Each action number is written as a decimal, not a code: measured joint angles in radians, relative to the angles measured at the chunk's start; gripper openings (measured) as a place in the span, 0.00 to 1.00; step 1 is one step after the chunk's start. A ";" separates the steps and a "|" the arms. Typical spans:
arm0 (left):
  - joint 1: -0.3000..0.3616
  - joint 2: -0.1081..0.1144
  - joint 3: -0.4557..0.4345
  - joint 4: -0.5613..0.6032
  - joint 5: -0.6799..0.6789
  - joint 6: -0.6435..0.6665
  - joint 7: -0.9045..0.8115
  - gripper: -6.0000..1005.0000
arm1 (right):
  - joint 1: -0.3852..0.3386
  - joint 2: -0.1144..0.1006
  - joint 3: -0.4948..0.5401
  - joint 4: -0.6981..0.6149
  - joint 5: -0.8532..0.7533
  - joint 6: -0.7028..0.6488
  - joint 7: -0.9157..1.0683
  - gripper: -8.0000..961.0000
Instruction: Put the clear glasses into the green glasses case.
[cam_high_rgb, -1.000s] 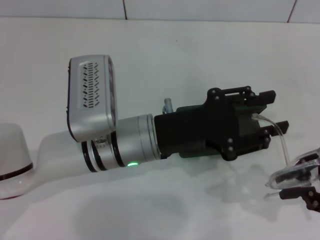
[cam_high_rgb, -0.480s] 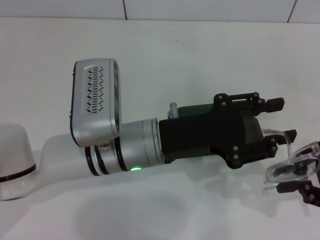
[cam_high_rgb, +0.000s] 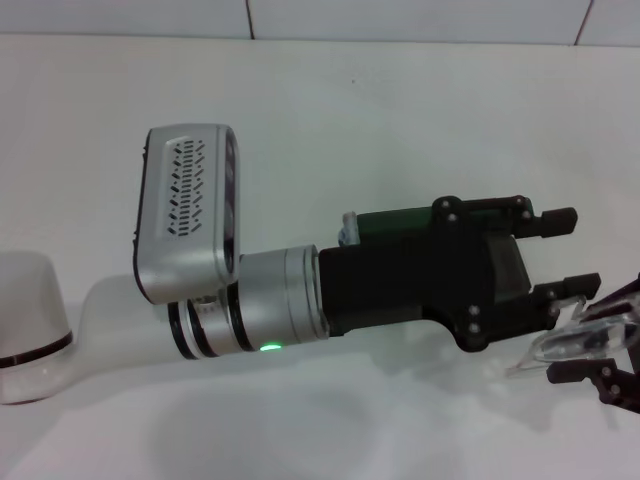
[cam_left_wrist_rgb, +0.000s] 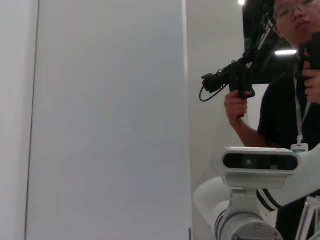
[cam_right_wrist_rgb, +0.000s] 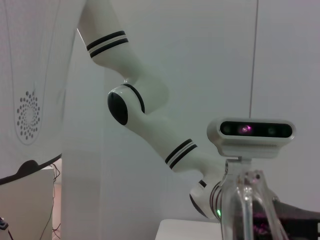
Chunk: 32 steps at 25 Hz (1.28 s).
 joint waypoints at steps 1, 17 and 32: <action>0.000 0.000 0.003 0.000 0.000 0.000 0.000 0.52 | 0.000 0.000 0.000 0.000 0.000 0.000 0.002 0.13; 0.000 0.002 0.010 0.000 0.000 0.000 0.000 0.52 | 0.002 0.002 0.005 0.000 0.000 0.003 0.005 0.13; 0.000 0.001 0.005 -0.006 -0.003 0.000 0.013 0.52 | 0.003 -0.003 0.000 -0.003 0.001 0.007 0.002 0.13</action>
